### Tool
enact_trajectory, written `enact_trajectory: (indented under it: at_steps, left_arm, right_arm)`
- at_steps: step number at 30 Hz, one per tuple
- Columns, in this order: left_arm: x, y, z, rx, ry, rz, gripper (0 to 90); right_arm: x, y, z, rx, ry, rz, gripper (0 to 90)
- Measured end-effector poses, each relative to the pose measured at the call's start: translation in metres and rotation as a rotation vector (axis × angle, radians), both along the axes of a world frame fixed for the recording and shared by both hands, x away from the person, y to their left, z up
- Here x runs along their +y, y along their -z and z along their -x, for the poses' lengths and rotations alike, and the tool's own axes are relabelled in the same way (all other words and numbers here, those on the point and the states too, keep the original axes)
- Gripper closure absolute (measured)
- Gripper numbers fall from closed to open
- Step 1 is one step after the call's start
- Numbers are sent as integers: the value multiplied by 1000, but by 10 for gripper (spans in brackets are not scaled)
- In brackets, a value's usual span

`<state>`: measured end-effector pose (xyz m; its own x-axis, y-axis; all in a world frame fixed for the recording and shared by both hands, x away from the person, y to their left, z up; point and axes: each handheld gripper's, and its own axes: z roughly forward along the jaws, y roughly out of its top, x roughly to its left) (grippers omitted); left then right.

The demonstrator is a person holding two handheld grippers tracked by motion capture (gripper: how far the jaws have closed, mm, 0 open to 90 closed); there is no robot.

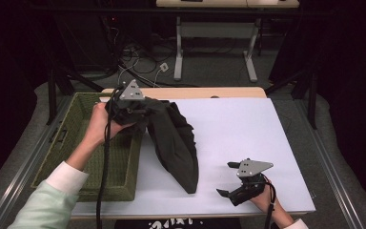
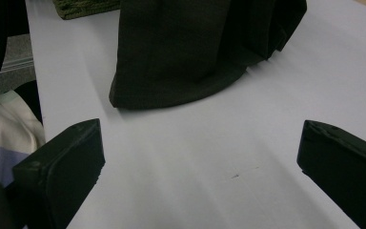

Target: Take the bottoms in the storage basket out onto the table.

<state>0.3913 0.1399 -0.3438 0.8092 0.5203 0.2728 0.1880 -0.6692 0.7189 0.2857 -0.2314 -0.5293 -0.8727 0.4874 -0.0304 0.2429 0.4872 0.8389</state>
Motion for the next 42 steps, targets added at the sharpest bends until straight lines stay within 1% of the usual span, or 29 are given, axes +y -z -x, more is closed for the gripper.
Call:
enact_trajectory:
  at_steps: [2, 7, 8, 9, 11, 16, 18, 20, 22, 24, 26, 29, 31, 35, 37, 40, 41, 42]
  left_arm:
    - [-7, 2, -2, 4, 10, -11, 792]
    - [-26, 12, -7, 30, 29, -39, 791]
    - [-29, 14, -8, 36, 26, -33, 791]
    - [-31, 15, -9, 36, 30, -36, 791]
    - [-35, 15, -9, 34, 32, -27, 792]
    - [-41, 3, -7, 10, 42, -10, 791]
    - [-44, 1, -7, 9, 52, -4, 792]
    - [-50, 2, -7, 13, 62, -3, 791]
    - [-56, 7, -8, 22, 73, -7, 791]
    - [-62, 14, -11, 46, 76, -23, 789]
    - [-68, 23, -16, 79, 79, -39, 787]
    - [-74, 39, -22, 141, 75, -59, 777]
    - [-77, 47, -23, 157, 73, -77, 762]
    - [-84, 60, -25, 216, 80, -116, 707]
    - [-85, 64, -25, 245, 94, -126, 649]
    - [-87, 64, -23, 252, 103, -129, 510]
    - [-87, 62, -22, 255, 110, -123, 461]
    - [-86, 61, -20, 255, 116, -111, 434]
  right_arm:
    - [0, 0, 0, 1, -1, 2, 17]
    - [1, 1, 0, 2, -3, 3, 16]
    - [1, 1, 0, 3, -4, 3, 17]
    - [1, 1, 0, 3, -3, 3, 17]
    - [1, 1, 0, 3, -2, 1, 16]
    - [1, 1, 0, 1, -2, 1, 16]
    - [1, 1, 0, 2, -4, 3, 17]
    - [1, 1, 0, 1, -5, 3, 16]
    - [1, 1, 0, 1, -5, 4, 17]
    - [1, 1, 0, 3, -4, 3, 16]
    - [1, 1, 0, 1, -4, 3, 16]
    - [1, 1, 0, 5, -3, 4, 16]
    - [1, 1, 1, 5, -4, 4, 16]
    - [1, 1, 1, 5, -6, 6, 17]
    - [1, 1, 1, 5, -5, 7, 16]
    - [1, 1, 1, 5, -4, 6, 16]
    - [1, 1, 1, 6, -4, 6, 16]
    - [1, 1, 1, 6, -4, 5, 16]
